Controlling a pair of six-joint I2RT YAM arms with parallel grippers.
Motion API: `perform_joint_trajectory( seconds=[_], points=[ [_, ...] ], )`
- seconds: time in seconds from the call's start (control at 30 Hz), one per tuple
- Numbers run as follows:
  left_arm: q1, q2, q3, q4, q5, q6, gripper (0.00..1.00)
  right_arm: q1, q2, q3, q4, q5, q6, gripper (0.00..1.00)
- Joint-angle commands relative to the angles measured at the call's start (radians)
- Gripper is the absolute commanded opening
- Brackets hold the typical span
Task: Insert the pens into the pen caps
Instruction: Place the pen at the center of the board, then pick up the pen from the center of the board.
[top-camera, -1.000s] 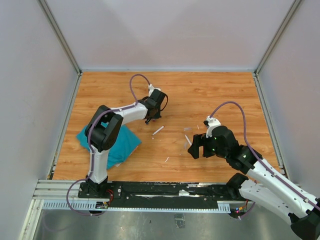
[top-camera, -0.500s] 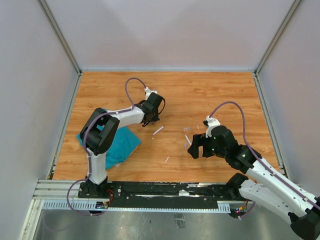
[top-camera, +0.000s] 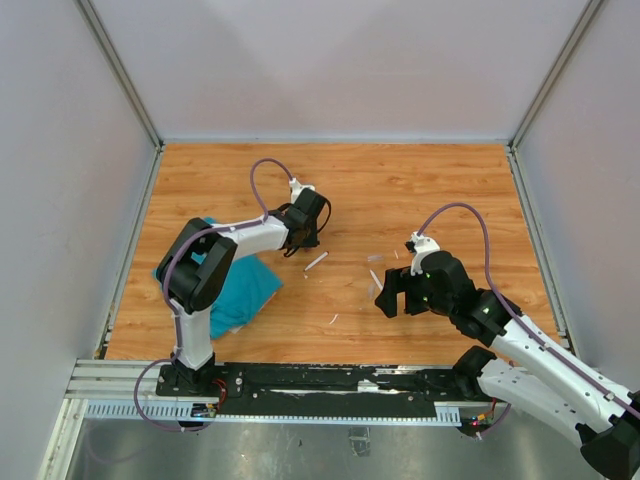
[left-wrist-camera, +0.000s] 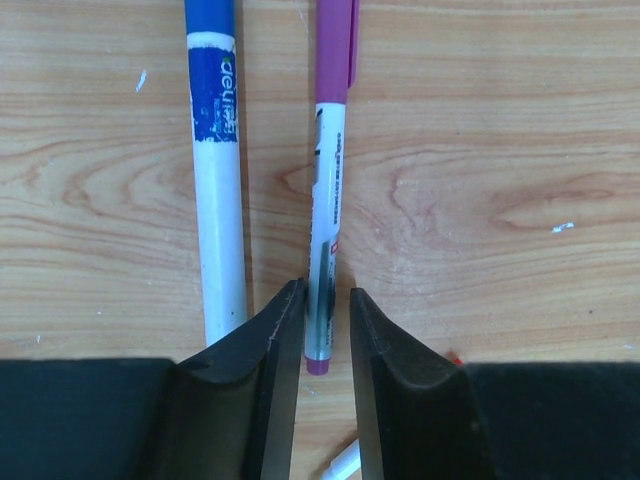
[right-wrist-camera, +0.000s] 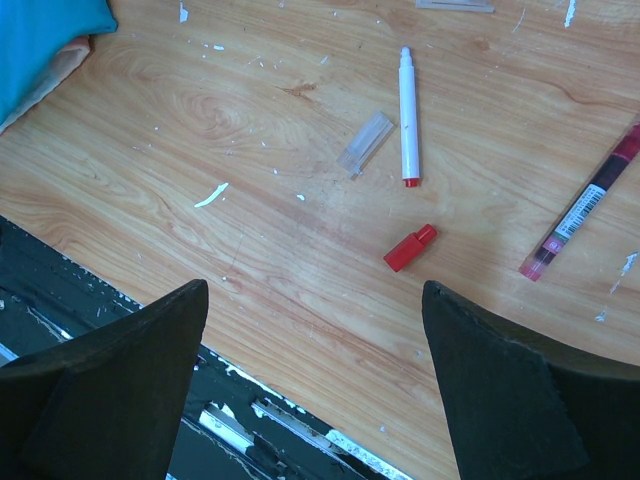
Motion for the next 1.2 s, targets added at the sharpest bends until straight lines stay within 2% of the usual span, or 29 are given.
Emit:
perform_joint_trajectory(
  seconds=[0.0,0.3,0.47,0.53,0.7,0.87,1.0,1.17],
  points=[
    [-0.008,-0.034,0.017,-0.08,0.012,0.009,0.32,-0.008,0.0,-0.009,0.014,-0.004,0.014,0.88],
    [-0.013,-0.124,0.14,-0.147,-0.028,0.088,0.35,-0.007,-0.003,-0.001,0.01,0.002,0.012,0.88],
    [-0.038,-0.217,0.117,-0.115,0.011,0.16,0.34,-0.007,-0.015,0.002,0.01,0.026,0.003,0.88],
    [-0.041,-0.27,0.068,-0.08,0.055,0.18,0.34,-0.007,-0.023,0.01,0.007,0.044,-0.007,0.88],
    [-0.041,-0.465,-0.163,0.071,0.199,0.227,0.31,-0.006,-0.004,0.057,-0.03,0.121,-0.024,0.88],
    [-0.041,-0.664,-0.4,0.21,0.276,0.203,0.34,-0.01,0.076,0.113,-0.089,0.257,-0.018,0.86],
    [-0.041,-0.74,-0.492,0.224,0.283,0.166,0.34,-0.036,0.16,0.16,-0.124,0.334,-0.017,0.84],
    [-0.041,-0.795,-0.551,0.215,0.287,0.141,0.32,-0.137,0.233,0.157,-0.085,0.335,-0.021,0.81]
  ],
)
